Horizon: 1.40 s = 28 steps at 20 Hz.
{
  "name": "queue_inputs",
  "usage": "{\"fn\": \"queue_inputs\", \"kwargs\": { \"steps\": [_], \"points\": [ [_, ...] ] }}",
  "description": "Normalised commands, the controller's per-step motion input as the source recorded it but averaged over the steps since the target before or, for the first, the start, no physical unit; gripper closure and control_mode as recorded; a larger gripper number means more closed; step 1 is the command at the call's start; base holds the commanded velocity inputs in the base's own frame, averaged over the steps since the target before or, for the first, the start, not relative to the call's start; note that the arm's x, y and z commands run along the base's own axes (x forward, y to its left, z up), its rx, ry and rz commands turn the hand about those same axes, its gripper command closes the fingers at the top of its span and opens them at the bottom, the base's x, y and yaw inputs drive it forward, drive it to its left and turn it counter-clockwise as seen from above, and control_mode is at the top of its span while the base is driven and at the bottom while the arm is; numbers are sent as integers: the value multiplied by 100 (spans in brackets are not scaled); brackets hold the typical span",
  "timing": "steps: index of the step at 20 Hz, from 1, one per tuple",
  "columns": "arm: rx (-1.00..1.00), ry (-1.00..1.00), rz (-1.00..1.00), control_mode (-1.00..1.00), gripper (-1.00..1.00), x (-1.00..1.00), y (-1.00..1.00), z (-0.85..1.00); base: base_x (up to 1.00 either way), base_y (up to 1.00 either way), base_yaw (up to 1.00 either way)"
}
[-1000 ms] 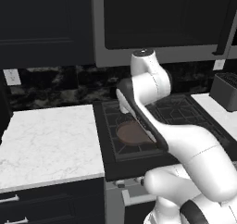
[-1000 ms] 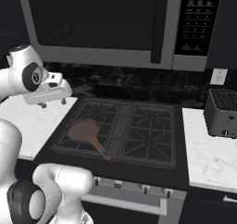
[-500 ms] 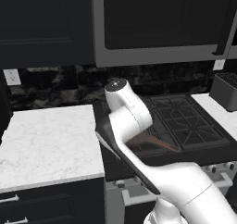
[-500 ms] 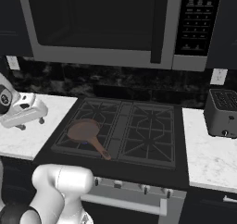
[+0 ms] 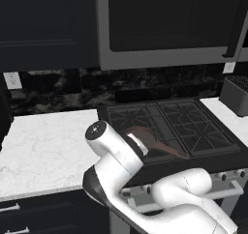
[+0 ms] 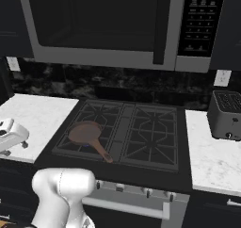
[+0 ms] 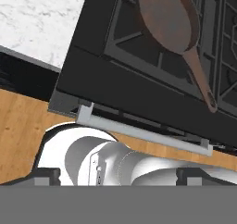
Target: Turn off the front left burner of the stove.
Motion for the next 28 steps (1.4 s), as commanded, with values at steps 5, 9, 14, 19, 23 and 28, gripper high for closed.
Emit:
{"fn": "queue_inputs", "kwargs": {
  "steps": [5, 9, 14, 19, 23, 28],
  "points": [
    [-8, -12, 0, -100, -100, -59, 10, -66, 0, 0, 0],
    [-7, -8, 2, -100, -100, -13, 0, -53, 0, 0, 0],
    [-9, -4, 10, -100, -100, 0, -3, -54, 0, 0, 0],
    [-13, -13, 6, -100, -100, 0, -3, -53, 0, 0, 0],
    [-10, -8, 0, -100, -100, 12, -2, -41, 0, 0, 0],
    [-2, -7, 0, -100, -100, 18, -7, -29, 0, 0, 0]
  ]
}}
